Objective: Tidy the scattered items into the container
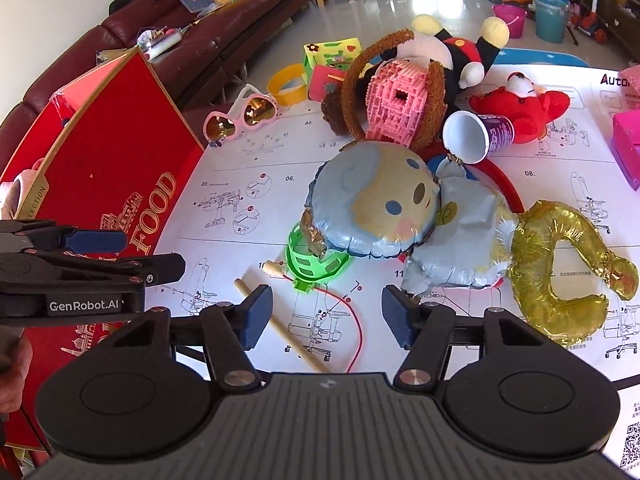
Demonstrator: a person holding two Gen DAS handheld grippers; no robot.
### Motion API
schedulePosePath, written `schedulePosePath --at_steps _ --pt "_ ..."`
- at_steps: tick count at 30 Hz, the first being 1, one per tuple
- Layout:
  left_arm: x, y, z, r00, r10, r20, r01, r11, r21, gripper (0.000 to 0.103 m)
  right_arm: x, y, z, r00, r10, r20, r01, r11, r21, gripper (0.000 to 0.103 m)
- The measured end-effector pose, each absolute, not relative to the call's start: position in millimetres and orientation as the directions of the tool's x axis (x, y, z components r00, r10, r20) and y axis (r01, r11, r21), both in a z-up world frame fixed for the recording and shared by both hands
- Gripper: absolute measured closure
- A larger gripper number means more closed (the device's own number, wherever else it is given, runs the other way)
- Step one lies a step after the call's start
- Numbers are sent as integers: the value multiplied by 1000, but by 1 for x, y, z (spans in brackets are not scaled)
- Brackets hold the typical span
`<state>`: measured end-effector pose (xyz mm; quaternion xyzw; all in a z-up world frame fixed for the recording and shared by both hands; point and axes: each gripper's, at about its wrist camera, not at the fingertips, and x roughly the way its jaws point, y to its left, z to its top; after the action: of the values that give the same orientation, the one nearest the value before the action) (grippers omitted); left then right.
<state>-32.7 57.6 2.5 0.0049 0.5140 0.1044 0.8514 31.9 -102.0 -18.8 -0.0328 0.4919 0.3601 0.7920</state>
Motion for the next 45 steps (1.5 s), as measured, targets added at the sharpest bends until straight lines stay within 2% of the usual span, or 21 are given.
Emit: schedulePosePath --at_steps 7,16,36,40,43,44,45 --pt "-13 66 -5 433 193 -880 -140 979 146 23 37 -99 -27 250 523 -815 -608 740 288 49" --pt "4 72 -25 409 159 -899 -134 985 113 23 49 -96 -41 233 501 -834 -588 756 289 58" --pt "50 64 -58 356 107 -928 -136 989 62 23 105 -85 -50 252 528 -811 -502 788 357 58" --pt "56 57 -70 329 135 -935 -120 988 101 24 104 -89 -56 234 521 -821 -485 795 366 58" --pt "55 62 -77 296 140 -945 -129 986 106 29 102 -92 -58 224 518 -826 -483 795 368 58" --pt "54 65 -79 282 146 -948 -140 984 110 37 102 -92 -59 221 516 -827 -485 794 366 58" --pt "53 70 -82 263 143 -954 -158 982 103 51 101 -91 -59 219 515 -829 -487 794 364 58"
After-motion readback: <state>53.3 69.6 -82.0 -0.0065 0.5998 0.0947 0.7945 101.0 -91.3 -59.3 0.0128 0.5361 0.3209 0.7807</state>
